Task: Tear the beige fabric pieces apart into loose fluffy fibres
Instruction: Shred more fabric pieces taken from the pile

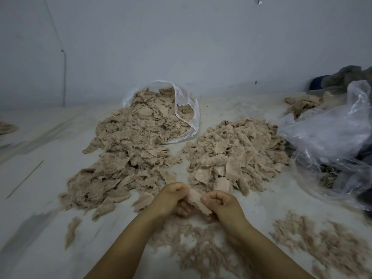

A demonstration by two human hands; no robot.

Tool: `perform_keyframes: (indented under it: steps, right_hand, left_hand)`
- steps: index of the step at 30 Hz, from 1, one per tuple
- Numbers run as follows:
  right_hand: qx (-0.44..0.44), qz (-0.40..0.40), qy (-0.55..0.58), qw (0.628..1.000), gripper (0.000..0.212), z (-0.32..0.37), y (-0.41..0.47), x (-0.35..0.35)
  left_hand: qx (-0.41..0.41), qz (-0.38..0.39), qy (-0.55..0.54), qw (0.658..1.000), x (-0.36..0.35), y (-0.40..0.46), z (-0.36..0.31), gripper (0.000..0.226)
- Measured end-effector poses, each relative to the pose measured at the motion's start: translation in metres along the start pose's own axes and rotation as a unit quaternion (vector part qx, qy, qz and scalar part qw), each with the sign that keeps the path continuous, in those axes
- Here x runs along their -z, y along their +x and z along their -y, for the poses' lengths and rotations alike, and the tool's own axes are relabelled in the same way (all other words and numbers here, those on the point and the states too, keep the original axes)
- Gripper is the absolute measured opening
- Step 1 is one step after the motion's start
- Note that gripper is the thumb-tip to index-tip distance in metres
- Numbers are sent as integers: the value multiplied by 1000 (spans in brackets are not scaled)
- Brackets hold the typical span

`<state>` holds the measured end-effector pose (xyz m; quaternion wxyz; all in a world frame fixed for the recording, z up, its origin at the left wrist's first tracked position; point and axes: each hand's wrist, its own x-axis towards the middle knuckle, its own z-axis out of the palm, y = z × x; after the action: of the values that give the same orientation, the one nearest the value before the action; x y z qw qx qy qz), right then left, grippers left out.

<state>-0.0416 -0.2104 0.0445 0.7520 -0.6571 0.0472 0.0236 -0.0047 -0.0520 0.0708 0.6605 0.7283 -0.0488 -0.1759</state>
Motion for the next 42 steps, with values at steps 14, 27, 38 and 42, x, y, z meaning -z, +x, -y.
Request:
perform_keyframes:
  steps: [14, 27, 38, 42]
  right_hand:
    - [37, 38, -117, 992, 21, 3, 4, 6]
    - [36, -103, 64, 992, 12, 24, 18, 9]
    - [120, 58, -414, 901, 18, -29, 1, -20]
    - [102, 138, -490, 854, 11, -21, -7, -14]
  left_hand:
    - [-64, -98, 51, 992, 1, 6, 18, 32]
    - [-23, -124, 57, 990, 27, -1, 14, 20]
    - [-138, -11, 470, 872, 29, -4, 35, 16]
    - [-147, -62, 417, 895, 31, -1, 32, 17]
